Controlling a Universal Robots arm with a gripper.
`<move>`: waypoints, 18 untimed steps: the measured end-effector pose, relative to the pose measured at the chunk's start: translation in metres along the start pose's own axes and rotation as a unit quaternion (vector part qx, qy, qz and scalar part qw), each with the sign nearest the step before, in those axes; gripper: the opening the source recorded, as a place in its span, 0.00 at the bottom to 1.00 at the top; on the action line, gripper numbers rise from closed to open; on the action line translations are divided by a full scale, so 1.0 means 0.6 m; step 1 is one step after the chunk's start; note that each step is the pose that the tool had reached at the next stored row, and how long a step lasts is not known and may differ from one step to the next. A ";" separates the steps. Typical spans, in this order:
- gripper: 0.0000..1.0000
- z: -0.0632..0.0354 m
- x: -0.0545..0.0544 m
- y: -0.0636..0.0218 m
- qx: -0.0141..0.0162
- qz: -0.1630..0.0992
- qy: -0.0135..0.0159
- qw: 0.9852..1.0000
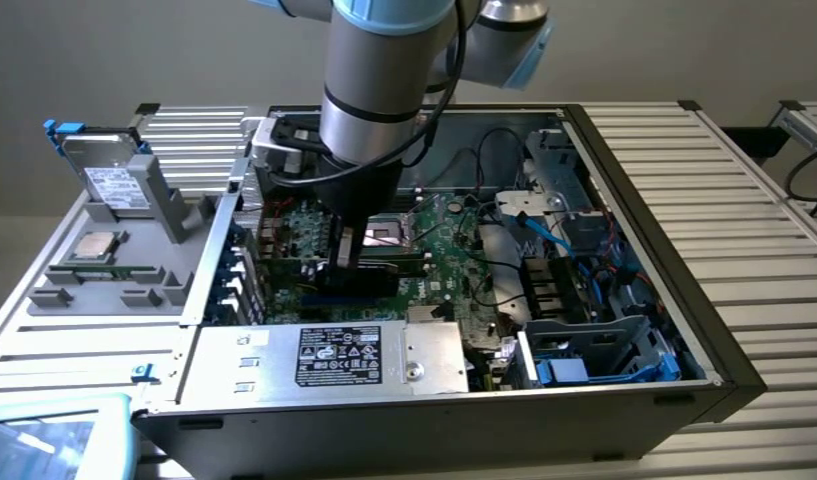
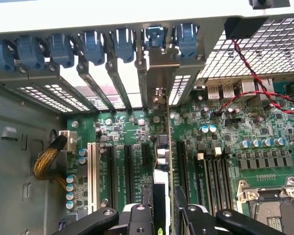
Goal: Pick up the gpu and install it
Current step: 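Insert the gpu into the slot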
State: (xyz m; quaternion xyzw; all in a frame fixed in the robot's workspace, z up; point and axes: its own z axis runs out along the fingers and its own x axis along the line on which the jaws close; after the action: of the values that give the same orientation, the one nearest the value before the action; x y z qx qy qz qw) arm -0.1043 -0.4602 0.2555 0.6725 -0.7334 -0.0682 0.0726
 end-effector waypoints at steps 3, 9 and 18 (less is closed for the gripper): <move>0.27 0.000 0.000 0.000 0.000 0.000 0.000 1.000; 0.27 -0.002 0.000 0.001 0.000 0.000 0.000 1.000; 0.27 -0.002 -0.001 0.002 0.009 -0.003 0.001 1.000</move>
State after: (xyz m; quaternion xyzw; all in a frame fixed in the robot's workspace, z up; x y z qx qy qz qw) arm -0.1049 -0.4598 0.2570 0.6750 -0.7321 -0.0616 0.0669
